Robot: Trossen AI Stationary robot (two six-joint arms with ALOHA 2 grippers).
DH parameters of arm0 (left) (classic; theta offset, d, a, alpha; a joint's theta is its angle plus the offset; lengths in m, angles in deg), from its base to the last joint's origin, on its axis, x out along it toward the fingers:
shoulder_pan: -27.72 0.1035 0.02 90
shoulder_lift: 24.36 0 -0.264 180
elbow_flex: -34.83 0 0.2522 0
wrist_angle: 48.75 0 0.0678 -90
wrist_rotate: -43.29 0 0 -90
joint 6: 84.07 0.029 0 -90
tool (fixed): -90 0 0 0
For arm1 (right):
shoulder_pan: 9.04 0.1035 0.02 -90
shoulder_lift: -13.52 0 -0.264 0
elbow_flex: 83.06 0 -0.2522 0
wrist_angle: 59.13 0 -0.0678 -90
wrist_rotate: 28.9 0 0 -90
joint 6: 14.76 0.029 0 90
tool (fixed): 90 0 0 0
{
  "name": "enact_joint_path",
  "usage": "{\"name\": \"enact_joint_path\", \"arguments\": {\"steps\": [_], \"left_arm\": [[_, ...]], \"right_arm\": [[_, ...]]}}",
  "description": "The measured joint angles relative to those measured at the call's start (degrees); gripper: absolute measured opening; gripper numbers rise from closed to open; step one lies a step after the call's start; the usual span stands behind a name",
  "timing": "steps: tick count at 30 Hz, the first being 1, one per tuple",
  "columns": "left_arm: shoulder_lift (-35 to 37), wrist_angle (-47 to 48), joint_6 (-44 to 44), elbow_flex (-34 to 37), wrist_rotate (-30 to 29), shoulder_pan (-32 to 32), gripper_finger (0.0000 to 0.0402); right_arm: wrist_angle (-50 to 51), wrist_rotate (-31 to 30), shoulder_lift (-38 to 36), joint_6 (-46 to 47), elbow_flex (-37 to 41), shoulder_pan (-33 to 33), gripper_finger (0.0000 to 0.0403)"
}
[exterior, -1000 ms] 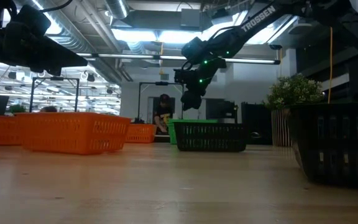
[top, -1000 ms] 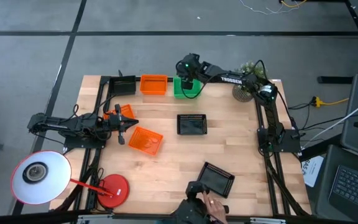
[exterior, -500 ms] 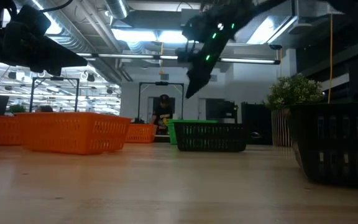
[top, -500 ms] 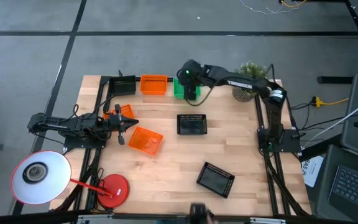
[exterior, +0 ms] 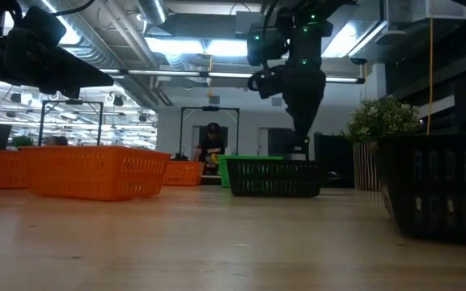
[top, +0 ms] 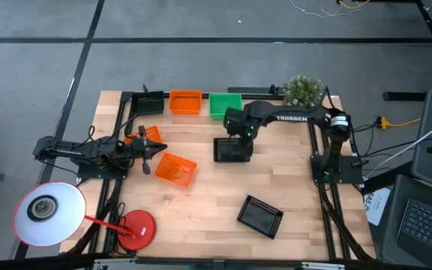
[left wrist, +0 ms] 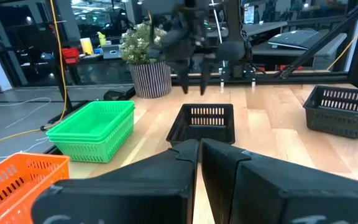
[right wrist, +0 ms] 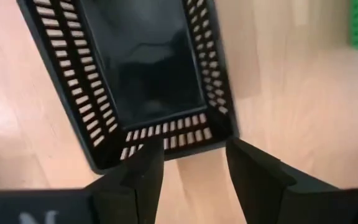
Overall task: Stack baskets by color
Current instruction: Stack the middle left orange bin on top of the top orange bin
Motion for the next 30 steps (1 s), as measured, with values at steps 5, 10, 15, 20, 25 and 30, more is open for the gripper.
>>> {"name": "enact_joint_path", "arguments": {"steps": [5, 10, 15, 20, 25, 30], "left_arm": [[-0.63, -0.65, -10.84, -0.51, -0.54, 0.84, 0.0011], [-5.30, -0.75, -11.93, -3.01, 2.12, 1.67, 0.0010], [-18.18, 4.89, -12.15, -12.20, 3.54, 3.23, 0.0001], [-31.76, 28.97, -19.56, -28.63, 1.33, 7.28, 0.0003], [-42.60, 59.62, -34.80, -42.20, 8.18, 12.82, 0.0001], [-50.68, 64.77, -36.83, -41.00, 17.39, 15.05, 0.0025]], "right_arm": [[0.02, -1.76, 0.00, 1.33, -0.31, 3.52, 0.0174], [-0.72, -5.22, 0.00, 1.41, -1.63, 5.00, 0.0174], [-0.79, -12.59, 0.00, 4.86, -2.32, 4.93, 0.0174], [0.17, -16.10, 0.00, 7.64, -2.34, 3.88, 0.0174], [4.63, -16.25, 0.00, 7.72, -2.34, 3.81, 0.0174], [6.28, -16.26, 0.00, 8.78, -2.34, 4.19, 0.0174]]}}
